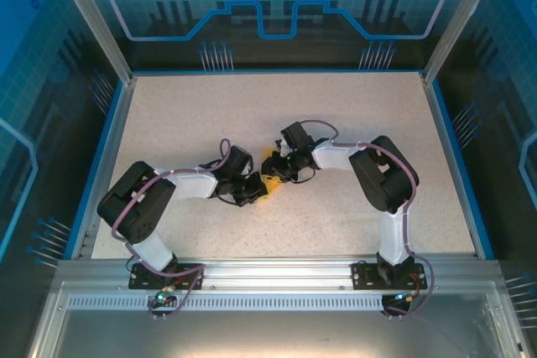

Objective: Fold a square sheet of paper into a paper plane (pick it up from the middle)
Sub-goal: Third fold the triangle at the center of the table.

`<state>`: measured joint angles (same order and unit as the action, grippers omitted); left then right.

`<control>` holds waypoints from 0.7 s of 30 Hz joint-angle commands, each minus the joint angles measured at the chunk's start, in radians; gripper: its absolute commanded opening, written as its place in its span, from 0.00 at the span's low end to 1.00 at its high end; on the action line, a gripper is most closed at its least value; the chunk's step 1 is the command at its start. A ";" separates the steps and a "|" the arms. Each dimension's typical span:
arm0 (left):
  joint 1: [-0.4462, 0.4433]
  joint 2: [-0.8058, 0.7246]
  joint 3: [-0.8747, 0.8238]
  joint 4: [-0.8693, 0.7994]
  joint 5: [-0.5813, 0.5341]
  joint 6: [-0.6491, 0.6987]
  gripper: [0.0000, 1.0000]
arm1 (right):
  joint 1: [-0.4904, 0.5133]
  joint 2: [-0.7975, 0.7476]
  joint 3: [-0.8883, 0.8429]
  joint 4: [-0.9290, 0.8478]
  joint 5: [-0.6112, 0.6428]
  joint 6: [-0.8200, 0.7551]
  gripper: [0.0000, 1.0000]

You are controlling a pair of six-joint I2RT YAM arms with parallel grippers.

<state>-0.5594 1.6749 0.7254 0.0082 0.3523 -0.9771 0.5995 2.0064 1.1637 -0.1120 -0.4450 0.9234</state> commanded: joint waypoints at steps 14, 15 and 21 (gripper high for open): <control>-0.006 -0.001 0.011 -0.041 -0.009 0.016 0.08 | -0.056 -0.153 -0.099 -0.046 0.046 -0.120 0.39; -0.006 -0.001 0.011 -0.042 -0.008 0.015 0.08 | -0.055 -0.160 -0.103 -0.045 0.045 -0.125 0.38; -0.005 -0.003 0.015 -0.036 -0.006 -0.004 0.08 | -0.041 -0.198 -0.114 -0.066 0.062 -0.180 0.35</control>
<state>-0.5594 1.6749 0.7258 0.0048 0.3519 -0.9699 0.5507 1.8435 1.0542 -0.1501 -0.3962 0.7937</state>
